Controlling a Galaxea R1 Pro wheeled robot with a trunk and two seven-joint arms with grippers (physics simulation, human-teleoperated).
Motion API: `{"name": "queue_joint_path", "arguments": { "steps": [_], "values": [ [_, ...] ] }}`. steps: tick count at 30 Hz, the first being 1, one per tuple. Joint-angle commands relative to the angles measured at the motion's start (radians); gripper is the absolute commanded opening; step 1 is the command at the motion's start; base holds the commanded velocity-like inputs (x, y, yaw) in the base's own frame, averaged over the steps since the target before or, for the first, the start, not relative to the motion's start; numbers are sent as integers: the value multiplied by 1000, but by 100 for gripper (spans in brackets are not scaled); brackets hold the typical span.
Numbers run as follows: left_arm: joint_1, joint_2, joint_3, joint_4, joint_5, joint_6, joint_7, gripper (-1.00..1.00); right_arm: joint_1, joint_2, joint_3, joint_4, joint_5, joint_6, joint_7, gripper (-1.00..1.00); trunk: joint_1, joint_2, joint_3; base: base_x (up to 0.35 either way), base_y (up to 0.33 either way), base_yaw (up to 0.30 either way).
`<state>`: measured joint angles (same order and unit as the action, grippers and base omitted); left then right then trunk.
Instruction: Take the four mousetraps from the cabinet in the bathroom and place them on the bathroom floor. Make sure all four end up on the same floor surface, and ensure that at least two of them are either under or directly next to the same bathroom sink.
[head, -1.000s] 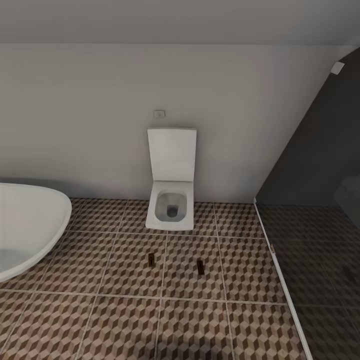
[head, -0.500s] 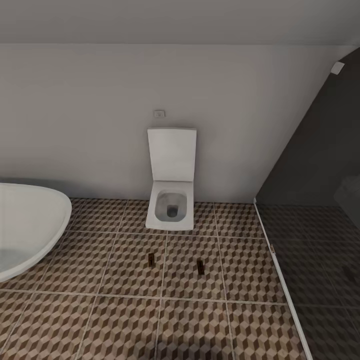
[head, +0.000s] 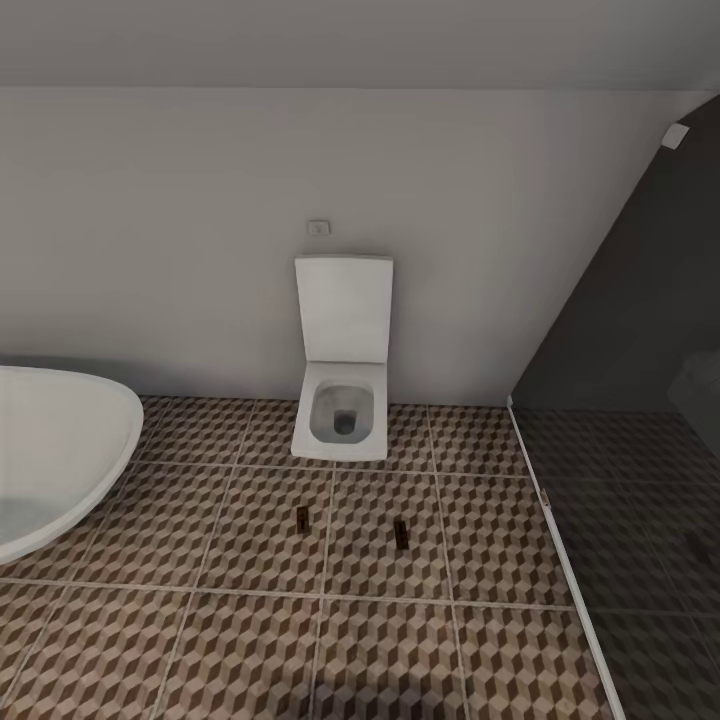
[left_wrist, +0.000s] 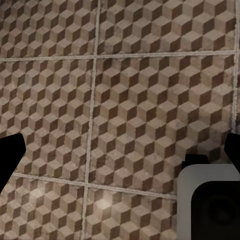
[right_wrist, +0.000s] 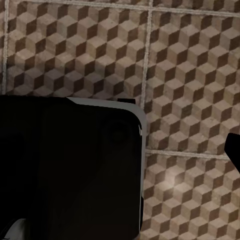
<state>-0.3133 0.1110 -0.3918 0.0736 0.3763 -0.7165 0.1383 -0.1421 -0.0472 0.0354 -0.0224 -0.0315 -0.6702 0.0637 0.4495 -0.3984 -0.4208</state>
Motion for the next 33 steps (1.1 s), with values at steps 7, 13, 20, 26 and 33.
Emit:
{"name": "queue_joint_path", "arguments": {
  "steps": [7, 13, 20, 26, 33],
  "values": [
    [-1, -1, -9, 3, 3, -4, 4, 100, -1, 0, 3, 1, -4, -3, 4, 100, 0, -2, -1, 0, 0, 0],
    [-1, -1, -9, 3, 3, -4, 4, 100, -1, 0, 3, 1, -4, -3, 4, 100, 0, -2, -1, 0, 0, 0],
    [-1, -1, -9, 3, 3, -4, 4, 100, -1, 0, 3, 1, -4, -3, 4, 100, 0, -2, -1, 0, 0, 0],
    [-1, -1, -9, 3, 3, -4, 4, 100, -1, 0, 3, 1, -4, -3, 4, 100, 0, -2, -1, 0, 0, 0],
    [-1, -1, -9, 3, 3, -4, 4, 100, -1, 0, 3, 0, -4, -3, 4, 100, 0, -2, -1, 0, 0, 0]
  ]
}}
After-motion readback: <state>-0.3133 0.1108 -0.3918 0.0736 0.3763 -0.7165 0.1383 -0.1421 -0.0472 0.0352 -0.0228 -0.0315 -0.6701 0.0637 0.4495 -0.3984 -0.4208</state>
